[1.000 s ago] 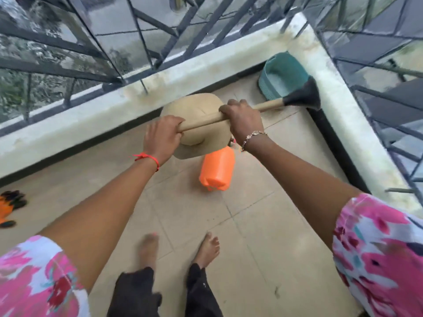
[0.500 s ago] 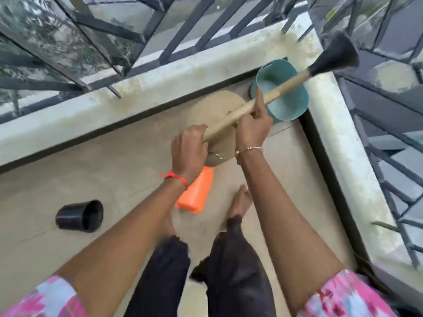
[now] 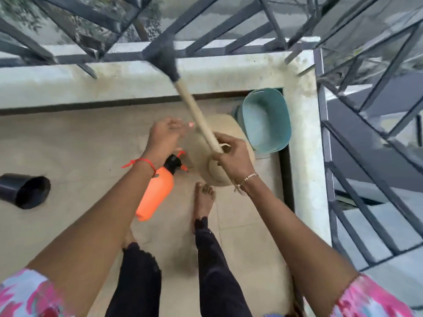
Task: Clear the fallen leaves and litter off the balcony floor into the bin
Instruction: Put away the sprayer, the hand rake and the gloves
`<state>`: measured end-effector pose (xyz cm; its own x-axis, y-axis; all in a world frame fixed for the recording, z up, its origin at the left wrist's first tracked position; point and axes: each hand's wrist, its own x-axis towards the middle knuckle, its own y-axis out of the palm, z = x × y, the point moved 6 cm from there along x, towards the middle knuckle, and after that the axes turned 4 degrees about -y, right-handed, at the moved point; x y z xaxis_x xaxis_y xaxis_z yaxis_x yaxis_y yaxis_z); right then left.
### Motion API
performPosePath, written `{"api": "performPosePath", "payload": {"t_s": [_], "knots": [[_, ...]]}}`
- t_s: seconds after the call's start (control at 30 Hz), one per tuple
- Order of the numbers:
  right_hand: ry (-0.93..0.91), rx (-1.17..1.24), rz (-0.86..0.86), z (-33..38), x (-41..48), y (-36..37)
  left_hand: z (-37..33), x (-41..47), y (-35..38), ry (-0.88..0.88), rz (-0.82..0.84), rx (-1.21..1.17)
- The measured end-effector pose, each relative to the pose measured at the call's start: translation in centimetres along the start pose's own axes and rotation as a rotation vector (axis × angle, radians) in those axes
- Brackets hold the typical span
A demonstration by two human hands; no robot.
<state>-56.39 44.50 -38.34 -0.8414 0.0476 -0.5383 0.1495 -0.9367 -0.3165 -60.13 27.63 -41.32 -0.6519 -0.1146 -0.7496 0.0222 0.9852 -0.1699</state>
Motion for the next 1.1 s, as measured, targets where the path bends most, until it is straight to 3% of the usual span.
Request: {"api": "performPosePath", "payload": {"t_s": [0.13,0.27,0.4,0.67,0.9,1.0,1.1], "knots": [[-0.208,-0.278,0.184,2.1,2.9,2.0,1.2,0.7,1.9,-0.302,0.117,-0.242],[-0.297,-0.430,0.362,3.1,6.9,4.6,1.4,2.0,2.7,-0.378,0.051,-0.537],[-0.368,-0.654,0.476,2.6,10.4,6.3,1.1,4.0,3.1,-0.425,0.078,-0.631],[-0.420,-0.866,0.492,1.9,14.6,6.4,0.4,6.9,4.0,-0.483,0.073,-0.869],[-0.450,-1.029,0.449,1.2,16.5,7.2,1.1,8.7,3.0,-0.464,0.039,-0.880],[-0.491,-1.081,0.440,1.3,16.6,8.6,2.6,9.1,1.2,-0.453,0.009,-0.775],[-0.537,-1.082,0.372,1.9,16.6,9.8,3.9,9.2,0.0,-0.436,0.090,-0.614]]}}
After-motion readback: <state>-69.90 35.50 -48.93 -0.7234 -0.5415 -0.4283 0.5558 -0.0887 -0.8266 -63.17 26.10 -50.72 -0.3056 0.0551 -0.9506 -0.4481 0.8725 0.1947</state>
